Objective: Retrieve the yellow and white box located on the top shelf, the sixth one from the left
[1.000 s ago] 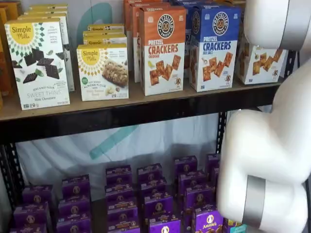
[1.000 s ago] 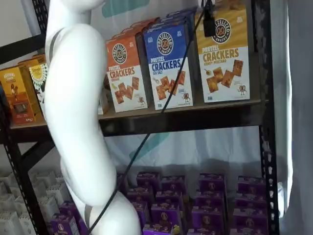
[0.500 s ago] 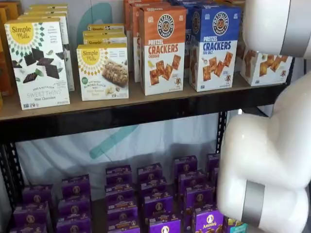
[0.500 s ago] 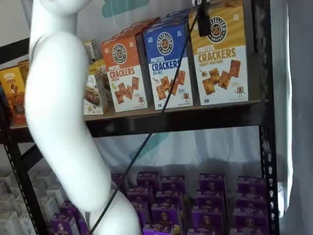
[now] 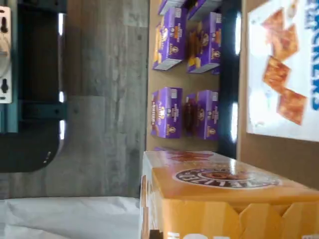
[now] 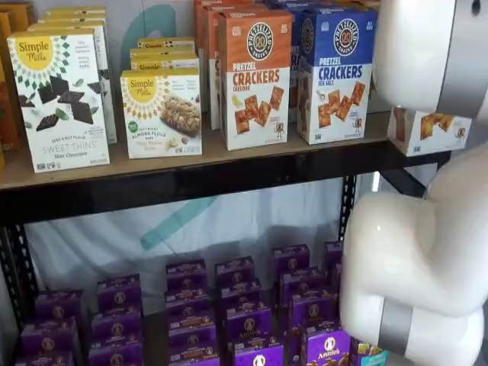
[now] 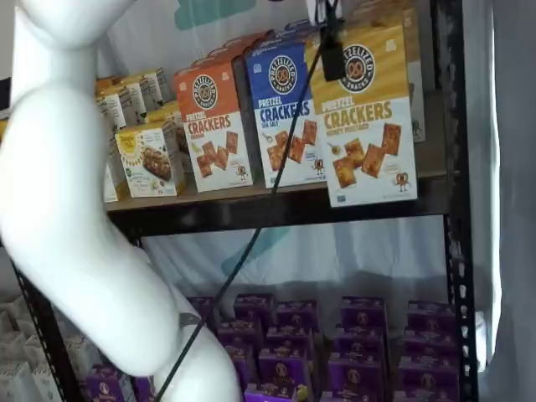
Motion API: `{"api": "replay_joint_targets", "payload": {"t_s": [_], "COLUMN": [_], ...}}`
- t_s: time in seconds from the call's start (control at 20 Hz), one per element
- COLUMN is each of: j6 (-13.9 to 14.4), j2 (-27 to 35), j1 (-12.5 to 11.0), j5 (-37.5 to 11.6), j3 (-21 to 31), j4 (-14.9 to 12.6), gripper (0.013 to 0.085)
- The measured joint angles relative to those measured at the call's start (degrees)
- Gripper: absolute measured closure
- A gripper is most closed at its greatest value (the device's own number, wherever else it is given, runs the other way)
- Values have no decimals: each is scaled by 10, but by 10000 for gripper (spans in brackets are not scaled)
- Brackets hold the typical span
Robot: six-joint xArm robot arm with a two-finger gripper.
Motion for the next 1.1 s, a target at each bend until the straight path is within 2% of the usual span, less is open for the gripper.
{"api": "replay_joint_targets", "payload": {"t_s": [0.2, 0.7, 1.1], "j6": [6, 44, 92], "j2": [-34, -93, -121], "j1": [8, 48, 96], "j5": [6, 30, 55], "j3": [36, 95, 123], "j4": [-9, -21, -28], "gripper": [370, 370, 370]}}
